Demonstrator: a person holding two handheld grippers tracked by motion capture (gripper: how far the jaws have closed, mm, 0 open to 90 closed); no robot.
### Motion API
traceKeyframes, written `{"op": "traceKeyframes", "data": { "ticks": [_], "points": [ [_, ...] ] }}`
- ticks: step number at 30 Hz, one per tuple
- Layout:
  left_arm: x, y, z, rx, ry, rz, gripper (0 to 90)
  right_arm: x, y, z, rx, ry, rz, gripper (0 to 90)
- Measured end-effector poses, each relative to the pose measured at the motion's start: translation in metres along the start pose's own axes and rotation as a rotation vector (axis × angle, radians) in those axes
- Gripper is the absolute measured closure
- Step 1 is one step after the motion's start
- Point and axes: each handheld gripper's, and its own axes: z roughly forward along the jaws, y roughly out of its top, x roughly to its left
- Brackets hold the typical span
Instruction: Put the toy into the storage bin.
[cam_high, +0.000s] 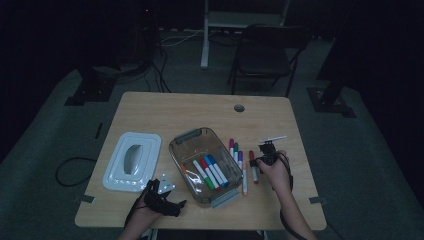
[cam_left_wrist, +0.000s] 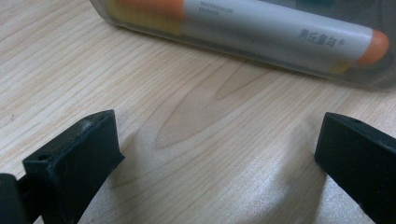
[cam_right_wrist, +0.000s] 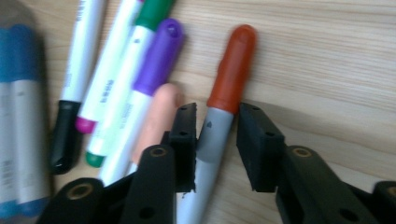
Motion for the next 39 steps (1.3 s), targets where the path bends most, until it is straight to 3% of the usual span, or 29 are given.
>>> {"op": "traceKeyframes", "data": {
  "ticks": [1, 6, 10, 14, 20, 29, 33, 39],
  "points": [
    [0.000, 0.000, 0.000, 0.000, 0.000, 0.001, 0.6, -0.002, -0.001, -0.001, -0.003, -0.016, 0.027, 76.5],
    [0.000, 0.000, 0.000, 0.000, 0.000, 0.000, 0.6, -0.007, -0.001, -0.007, -0.024, 0.009, 0.073, 76.8],
    [0.000, 0.000, 0.000, 0.000, 0.000, 0.001, 0.6, -0.006, 0.001, -0.021, -0.052, 0.037, 0.069, 76.8],
    [0.000, 0.000, 0.000, 0.000, 0.000, 0.001, 0.6, 0.005, 0.007, -0.052, -0.114, 0.077, 0.041, 76.7],
    [0.000, 0.000, 0.000, 0.000, 0.000, 0.001, 0.6, 0.030, 0.015, -0.085, -0.151, 0.150, -0.014, 76.7],
    [0.000, 0.000, 0.000, -0.002, 0.001, 0.000, 0.6, 0.074, 0.028, -0.116, -0.196, 0.240, -0.114, 76.7],
    [0.000, 0.000, 0.000, 0.000, 0.001, 0.000, 0.6, 0.094, 0.034, -0.120, -0.199, 0.271, -0.155, 76.8],
    [0.000, 0.000, 0.000, 0.000, 0.001, 0.000, 0.6, 0.125, 0.041, -0.112, -0.169, 0.313, -0.212, 76.7]
  ]
}}
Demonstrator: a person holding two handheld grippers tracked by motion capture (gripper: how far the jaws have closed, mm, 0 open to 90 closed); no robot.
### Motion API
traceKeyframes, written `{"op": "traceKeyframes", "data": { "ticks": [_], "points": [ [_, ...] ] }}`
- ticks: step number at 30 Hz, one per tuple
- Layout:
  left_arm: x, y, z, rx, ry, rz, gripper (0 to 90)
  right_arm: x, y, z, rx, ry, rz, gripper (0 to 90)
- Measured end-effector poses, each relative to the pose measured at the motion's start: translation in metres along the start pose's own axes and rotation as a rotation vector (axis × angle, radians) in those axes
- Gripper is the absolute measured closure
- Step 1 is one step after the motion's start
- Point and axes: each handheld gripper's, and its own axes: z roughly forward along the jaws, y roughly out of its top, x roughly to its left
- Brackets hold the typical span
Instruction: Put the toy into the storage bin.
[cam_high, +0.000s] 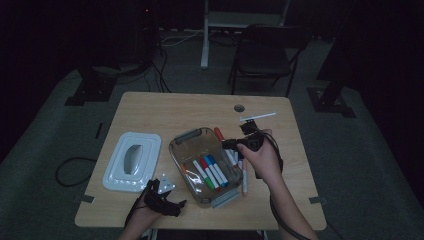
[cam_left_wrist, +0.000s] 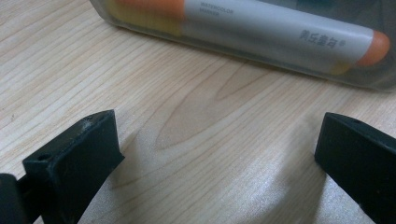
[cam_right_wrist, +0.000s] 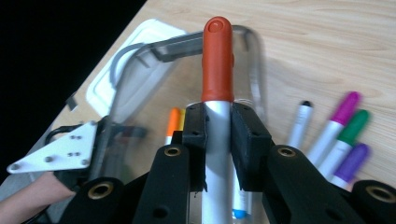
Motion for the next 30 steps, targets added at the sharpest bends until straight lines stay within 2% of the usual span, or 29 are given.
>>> {"op": "traceKeyframes", "data": {
  "ticks": [2, 3, 7, 8, 13, 14, 17, 30],
  "points": [
    [0.000, 0.000, 0.000, 0.000, -0.001, 0.000, 0.6, 0.003, 0.001, 0.003, 0.006, 0.002, -0.008, 76.7],
    [0.000, 0.000, 0.000, 0.000, 0.000, 0.000, 0.6, 0.011, 0.002, 0.011, 0.023, 0.010, -0.022, 76.8],
    [0.000, 0.000, 0.000, 0.000, 0.000, 0.000, 0.6, 0.024, 0.004, 0.029, 0.060, 0.024, -0.040, 76.7],
    [0.000, 0.000, 0.000, 0.000, 0.000, 0.000, 0.6, 0.024, 0.004, 0.029, 0.060, 0.024, -0.040, 76.7],
    [0.000, 0.000, 0.000, 0.002, -0.001, 0.001, 0.6, 0.038, 0.005, 0.057, 0.110, 0.049, -0.053, 76.7],
    [0.000, 0.000, 0.000, 0.002, -0.001, 0.001, 0.6, 0.040, 0.005, 0.064, 0.133, 0.053, -0.056, 76.7],
    [0.000, 0.000, 0.000, 0.002, -0.001, 0.000, 0.6, 0.045, 0.003, 0.081, 0.188, 0.063, -0.062, 76.7],
    [0.000, 0.000, 0.000, 0.000, 0.000, 0.000, 0.6, 0.054, -0.009, 0.131, 0.311, 0.044, -0.062, 76.7]
  ]
}}
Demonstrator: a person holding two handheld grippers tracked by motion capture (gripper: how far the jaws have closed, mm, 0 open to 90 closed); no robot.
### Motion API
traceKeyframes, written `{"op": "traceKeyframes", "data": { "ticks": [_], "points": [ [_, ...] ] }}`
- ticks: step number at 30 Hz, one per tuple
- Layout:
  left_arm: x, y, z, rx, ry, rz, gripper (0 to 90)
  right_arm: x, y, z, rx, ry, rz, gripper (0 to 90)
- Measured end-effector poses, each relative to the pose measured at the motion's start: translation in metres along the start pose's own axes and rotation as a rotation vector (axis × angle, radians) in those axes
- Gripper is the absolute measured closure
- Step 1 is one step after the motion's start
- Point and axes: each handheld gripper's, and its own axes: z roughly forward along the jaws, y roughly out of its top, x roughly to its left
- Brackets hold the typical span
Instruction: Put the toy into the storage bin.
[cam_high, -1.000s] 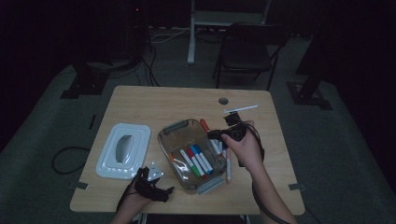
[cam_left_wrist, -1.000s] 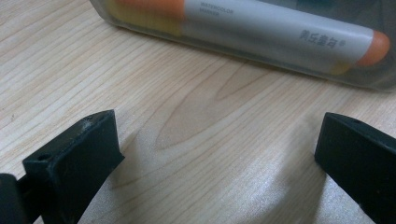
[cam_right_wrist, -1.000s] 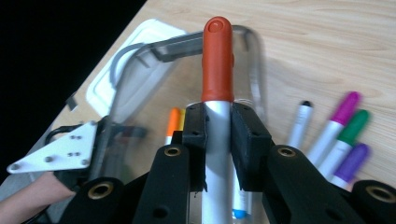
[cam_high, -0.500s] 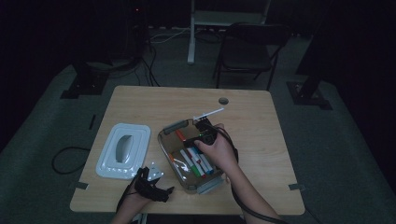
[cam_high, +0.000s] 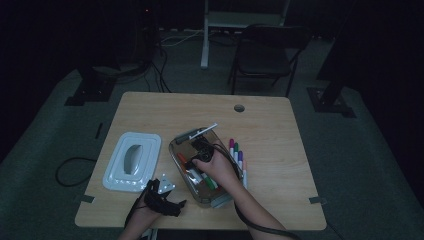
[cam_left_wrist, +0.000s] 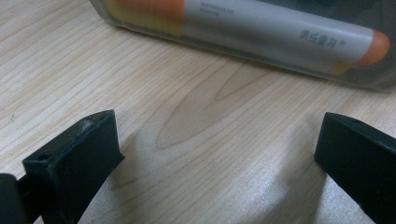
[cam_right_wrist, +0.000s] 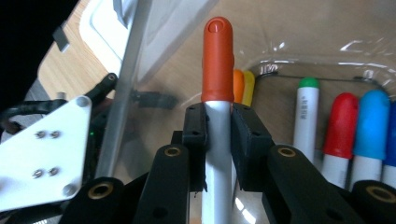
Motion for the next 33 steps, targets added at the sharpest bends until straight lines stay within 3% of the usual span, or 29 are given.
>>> {"op": "traceKeyframes", "data": {
  "ticks": [5, 11, 17, 22, 27, 33],
  "points": [
    [0.000, 0.000, 0.000, 0.000, 0.000, 0.000, 0.6, 0.003, -0.001, 0.016, 0.053, -0.039, -0.012, 76.7],
    [0.000, 0.000, 0.000, 0.000, 0.000, 0.000, 0.6, 0.000, -0.002, 0.026, 0.098, -0.046, -0.006, 76.6],
    [0.000, 0.000, 0.000, 0.000, 0.000, 0.000, 0.6, -0.001, -0.003, 0.030, 0.106, -0.036, 0.002, 75.7],
    [0.000, 0.000, 0.000, 0.000, 0.000, 0.001, 0.6, -0.003, -0.003, 0.032, 0.138, -0.039, -0.013, 71.3],
    [0.000, 0.000, 0.000, 0.000, 0.000, 0.000, 0.6, -0.007, -0.005, 0.024, 0.119, -0.026, -0.018, 68.8],
    [0.000, 0.000, 0.000, 0.000, 0.000, 0.000, 0.6, -0.015, -0.007, -0.013, 0.043, -0.010, -0.021, 66.2]
  ]
}}
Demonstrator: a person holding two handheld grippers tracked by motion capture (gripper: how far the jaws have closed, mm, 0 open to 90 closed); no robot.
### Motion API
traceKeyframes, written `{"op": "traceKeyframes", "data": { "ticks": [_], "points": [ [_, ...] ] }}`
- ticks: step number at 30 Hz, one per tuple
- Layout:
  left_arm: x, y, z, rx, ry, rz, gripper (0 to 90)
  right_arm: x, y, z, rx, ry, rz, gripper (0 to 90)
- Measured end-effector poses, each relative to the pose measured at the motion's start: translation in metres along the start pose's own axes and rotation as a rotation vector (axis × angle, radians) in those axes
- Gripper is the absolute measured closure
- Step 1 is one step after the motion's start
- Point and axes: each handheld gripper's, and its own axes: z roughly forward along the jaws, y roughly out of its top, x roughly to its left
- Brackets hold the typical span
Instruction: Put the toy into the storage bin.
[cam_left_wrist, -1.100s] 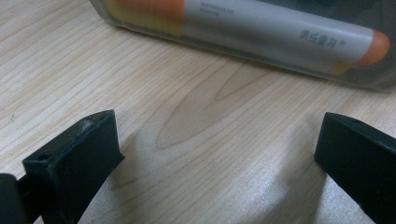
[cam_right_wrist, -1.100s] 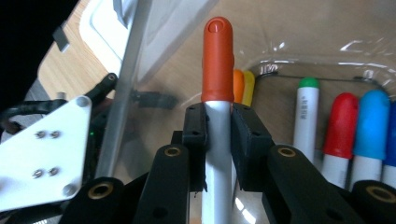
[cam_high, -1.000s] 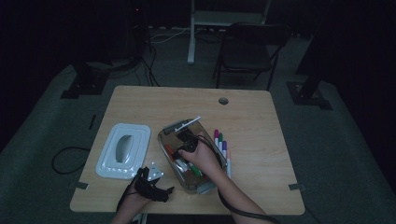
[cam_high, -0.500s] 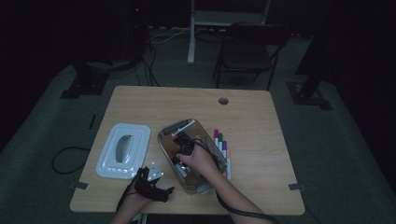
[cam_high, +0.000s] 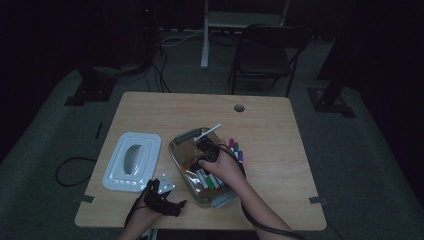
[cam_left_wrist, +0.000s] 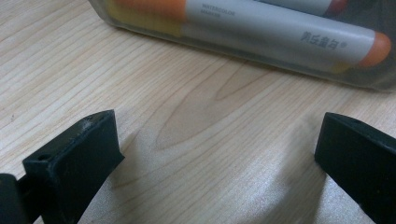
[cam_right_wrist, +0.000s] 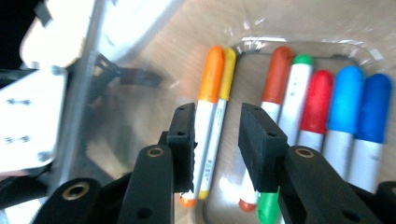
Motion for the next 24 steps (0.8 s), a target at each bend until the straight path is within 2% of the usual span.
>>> {"op": "traceKeyframes", "data": {
  "ticks": [6, 10, 13, 17, 24],
  "points": [
    [0.000, 0.000, 0.000, 0.002, -0.001, 0.000, 0.7, -0.011, -0.008, -0.042, -0.103, 0.025, 0.007, 62.2],
    [0.000, 0.000, 0.000, 0.000, 0.000, 0.000, 0.6, -0.024, -0.015, -0.071, -0.184, 0.001, 0.015, 58.3],
    [0.000, 0.000, 0.000, 0.000, 0.000, 0.000, 0.6, -0.035, -0.020, -0.085, -0.226, -0.010, 0.027, 56.8],
    [0.000, 0.000, 0.000, 0.000, 0.000, 0.000, 0.6, -0.051, -0.029, -0.100, -0.269, 0.002, 0.066, 55.9],
    [0.000, 0.000, 0.000, -0.001, 0.000, 0.000, 0.6, -0.077, -0.045, -0.109, -0.292, -0.028, 0.127, 55.4]
  ]
}}
